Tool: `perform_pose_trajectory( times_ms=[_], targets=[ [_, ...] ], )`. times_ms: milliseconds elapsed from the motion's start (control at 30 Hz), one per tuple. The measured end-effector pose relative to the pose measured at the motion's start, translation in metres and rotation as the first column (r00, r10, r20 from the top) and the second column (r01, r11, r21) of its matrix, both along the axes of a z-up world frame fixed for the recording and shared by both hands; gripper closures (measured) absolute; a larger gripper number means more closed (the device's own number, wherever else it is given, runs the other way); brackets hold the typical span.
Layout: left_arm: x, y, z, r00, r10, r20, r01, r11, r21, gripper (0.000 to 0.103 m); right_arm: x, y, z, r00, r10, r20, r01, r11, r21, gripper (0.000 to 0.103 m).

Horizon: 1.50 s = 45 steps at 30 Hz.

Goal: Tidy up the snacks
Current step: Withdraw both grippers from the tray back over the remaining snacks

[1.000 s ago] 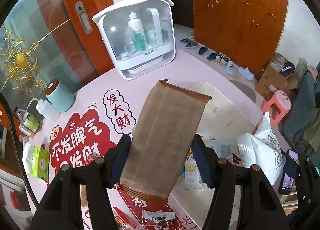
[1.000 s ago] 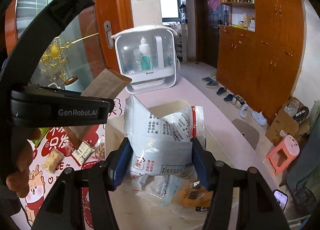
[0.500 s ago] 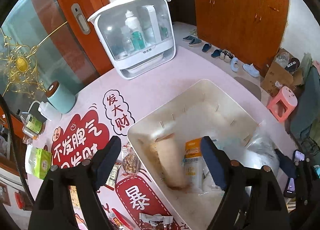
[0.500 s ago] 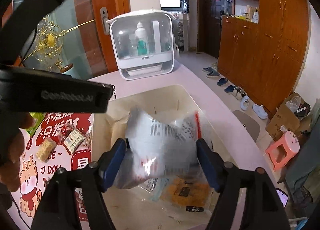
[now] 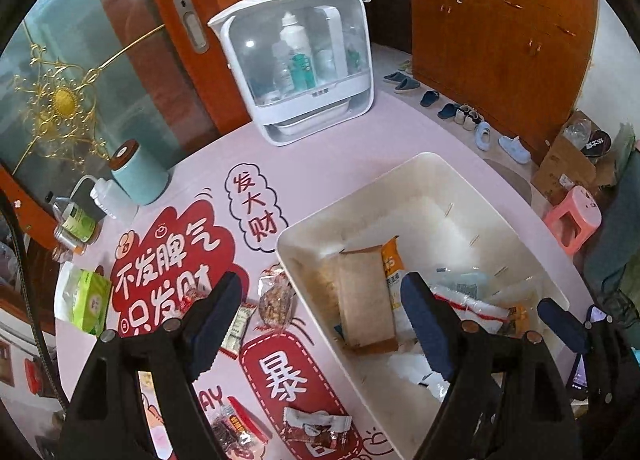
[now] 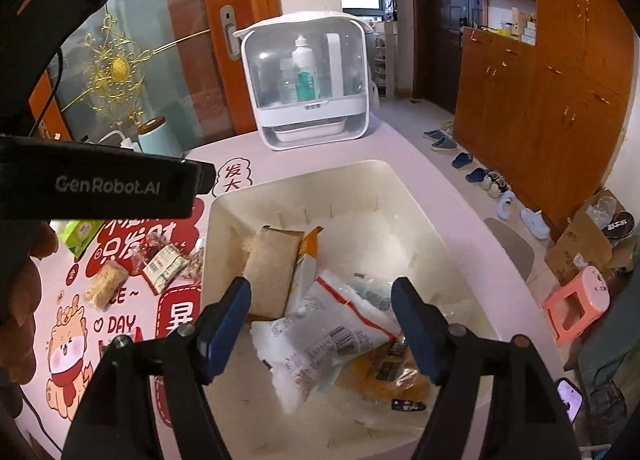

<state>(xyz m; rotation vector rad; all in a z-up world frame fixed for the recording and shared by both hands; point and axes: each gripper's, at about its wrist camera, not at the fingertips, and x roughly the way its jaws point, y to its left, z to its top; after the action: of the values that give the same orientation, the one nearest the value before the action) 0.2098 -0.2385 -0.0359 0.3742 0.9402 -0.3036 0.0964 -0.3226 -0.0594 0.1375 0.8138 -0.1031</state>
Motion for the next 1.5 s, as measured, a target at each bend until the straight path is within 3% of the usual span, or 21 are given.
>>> perform_pose_trajectory(
  times_ms=[800, 1200, 1500],
  targets=[
    [-0.029, 0.081, 0.016, 0.997, 0.081, 0.013, -0.081, 0.996, -0.043, 0.022, -0.013, 0.043, 0.018, 0.999, -0.003, 0.038, 0.005, 0.998, -0.066, 0.029],
    [-0.03, 0.171, 0.014, 0.982, 0.188, -0.001, -0.188, 0.979, -0.078, 0.022, -0.013, 0.109, 0.03, 0.995, 0.069, 0.073, -0.057, 0.987, -0.152, 0.029],
    [-0.024, 0.249, -0.002, 0.958, 0.284, -0.036, -0.286, 0.954, -0.084, 0.022, -0.011, 0.163, 0.028, 0.986, 0.144, 0.083, -0.127, 0.976, -0.179, 0.029]
  ],
)
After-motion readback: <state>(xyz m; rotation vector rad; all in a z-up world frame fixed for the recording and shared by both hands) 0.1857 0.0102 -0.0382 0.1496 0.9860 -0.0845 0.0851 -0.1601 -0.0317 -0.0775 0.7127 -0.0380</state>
